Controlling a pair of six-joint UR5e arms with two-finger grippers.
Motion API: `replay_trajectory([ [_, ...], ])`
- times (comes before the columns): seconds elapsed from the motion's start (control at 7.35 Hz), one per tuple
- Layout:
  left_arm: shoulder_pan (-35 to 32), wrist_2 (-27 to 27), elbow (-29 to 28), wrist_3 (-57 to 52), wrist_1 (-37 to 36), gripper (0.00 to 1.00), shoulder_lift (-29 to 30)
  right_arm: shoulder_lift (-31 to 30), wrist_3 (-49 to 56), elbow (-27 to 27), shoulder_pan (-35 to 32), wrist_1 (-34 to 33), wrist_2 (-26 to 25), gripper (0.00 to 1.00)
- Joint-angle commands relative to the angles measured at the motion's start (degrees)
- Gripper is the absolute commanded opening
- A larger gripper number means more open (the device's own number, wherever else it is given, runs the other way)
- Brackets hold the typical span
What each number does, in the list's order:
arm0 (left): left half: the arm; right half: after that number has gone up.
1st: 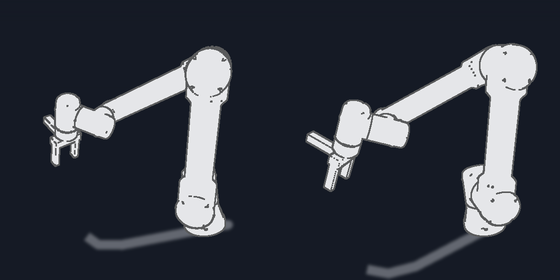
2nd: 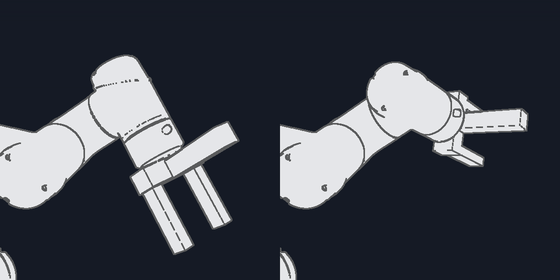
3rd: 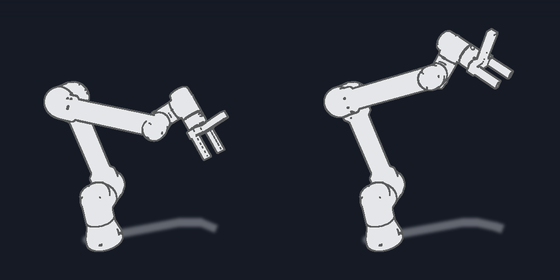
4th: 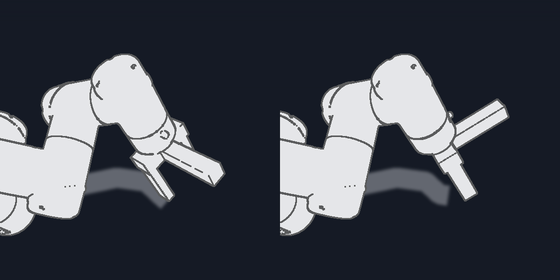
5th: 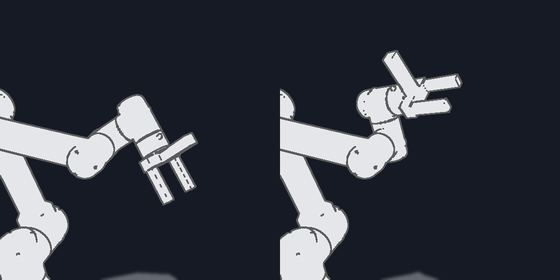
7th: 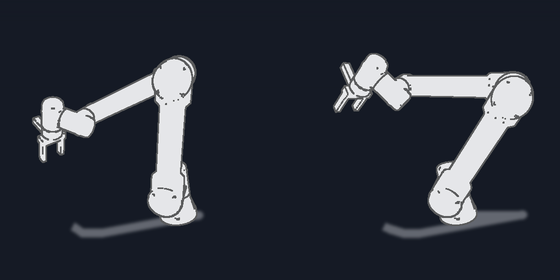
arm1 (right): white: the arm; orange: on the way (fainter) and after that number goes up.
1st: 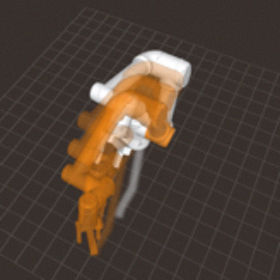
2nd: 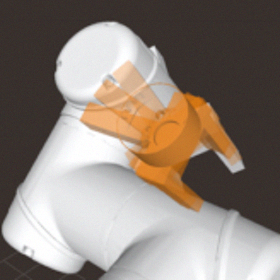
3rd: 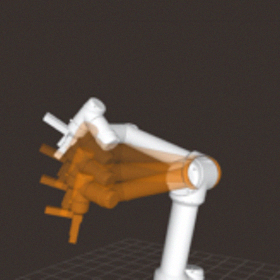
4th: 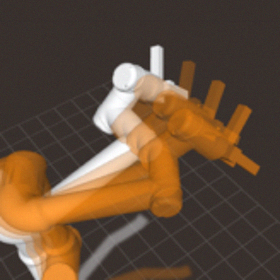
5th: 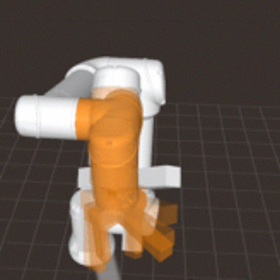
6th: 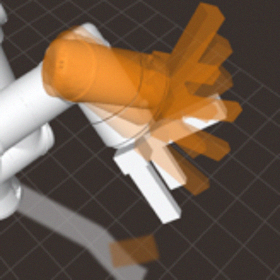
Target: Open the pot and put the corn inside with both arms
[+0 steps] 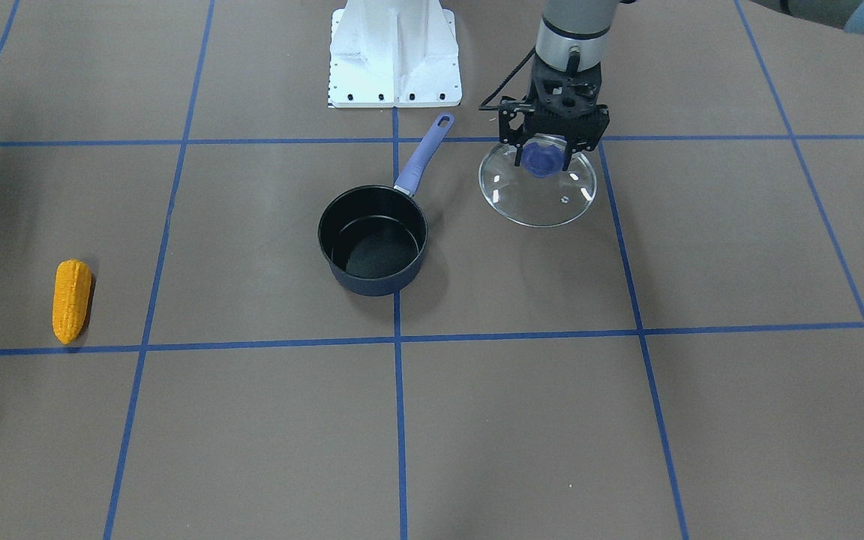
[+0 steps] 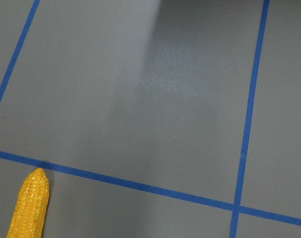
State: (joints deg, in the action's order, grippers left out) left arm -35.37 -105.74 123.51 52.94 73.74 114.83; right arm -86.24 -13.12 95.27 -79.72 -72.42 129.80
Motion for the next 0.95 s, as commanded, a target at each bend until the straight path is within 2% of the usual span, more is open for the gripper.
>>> replay_trajectory([
  [0.0,-2.5,-0.08,5.15,-7.73,7.32,0.0,-14.65,-0.16,0.02,0.0,0.09,0.0,-0.07,1.0],
  [0.41,-4.62,-1.91,1.84,-15.65,30.59,0.0,-35.75,-0.42,0.02,0.0,0.09,0.0,-0.07,1.0],
  [0.54,-4.62,-2.01,-3.22,-15.76,40.67,0.0,-39.12,-0.42,0.02,0.0,0.18,0.0,-0.07,1.0],
  [0.68,-4.62,-3.75,-9.8,-15.76,50.26,0.0,-39.85,-0.42,0.02,0.0,0.18,0.09,-0.07,1.0],
  [0.82,-4.62,-5.86,-13.35,-15.76,55.14,0.0,-39.86,-0.51,0.02,0.09,0.18,0.09,-0.07,1.0],
])
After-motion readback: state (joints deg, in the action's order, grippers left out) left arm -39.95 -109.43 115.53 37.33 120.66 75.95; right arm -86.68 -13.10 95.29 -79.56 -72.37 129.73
